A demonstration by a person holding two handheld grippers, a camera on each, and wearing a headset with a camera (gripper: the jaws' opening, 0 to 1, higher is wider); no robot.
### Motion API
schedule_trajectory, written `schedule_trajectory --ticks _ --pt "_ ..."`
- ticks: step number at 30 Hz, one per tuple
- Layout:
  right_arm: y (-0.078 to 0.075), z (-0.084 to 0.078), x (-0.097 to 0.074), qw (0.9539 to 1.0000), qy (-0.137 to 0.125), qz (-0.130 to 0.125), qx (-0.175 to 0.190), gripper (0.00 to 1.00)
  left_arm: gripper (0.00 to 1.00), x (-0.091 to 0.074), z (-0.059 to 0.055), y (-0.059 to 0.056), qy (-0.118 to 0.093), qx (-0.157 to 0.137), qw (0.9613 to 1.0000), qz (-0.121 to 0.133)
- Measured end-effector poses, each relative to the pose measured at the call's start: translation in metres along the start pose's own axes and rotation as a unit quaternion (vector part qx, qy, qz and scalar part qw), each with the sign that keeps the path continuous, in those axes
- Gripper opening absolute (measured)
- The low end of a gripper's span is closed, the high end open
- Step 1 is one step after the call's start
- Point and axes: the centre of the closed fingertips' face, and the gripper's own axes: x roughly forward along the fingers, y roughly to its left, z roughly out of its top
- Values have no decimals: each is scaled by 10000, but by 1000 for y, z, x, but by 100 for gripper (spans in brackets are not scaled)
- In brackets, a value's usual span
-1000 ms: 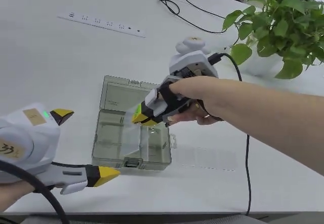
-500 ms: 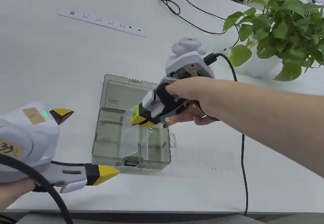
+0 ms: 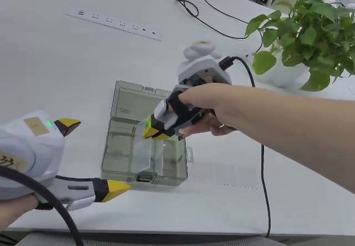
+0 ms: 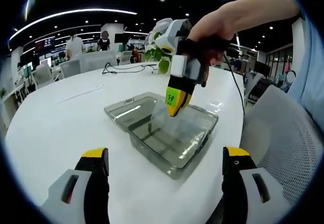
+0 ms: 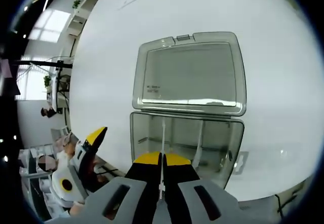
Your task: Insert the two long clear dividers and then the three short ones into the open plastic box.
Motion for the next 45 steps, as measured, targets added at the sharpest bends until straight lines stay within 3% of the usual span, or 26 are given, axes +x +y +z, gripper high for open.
schedule_trajectory --ticks 4,11,17,31,45 --pt "2 -2 1 10000 36 -51 -50 2 95 0 0 1 -10 -18 10000 4" --pt "-3 7 6 9998 101 -139 -101 2 94 0 -1 0 -26 -39 10000 18" --pt "2 -6 4 9997 114 -188 -119 2 93 -1 -1 0 -50 -77 10000 32" --pt "4 -10 8 9993 209 -276 -140 2 92 -3 -4 2 -51 -163 9998 59" --pt "0 5 12 9961 378 -608 -507 2 91 -1 -7 0 -42 -213 9998 26"
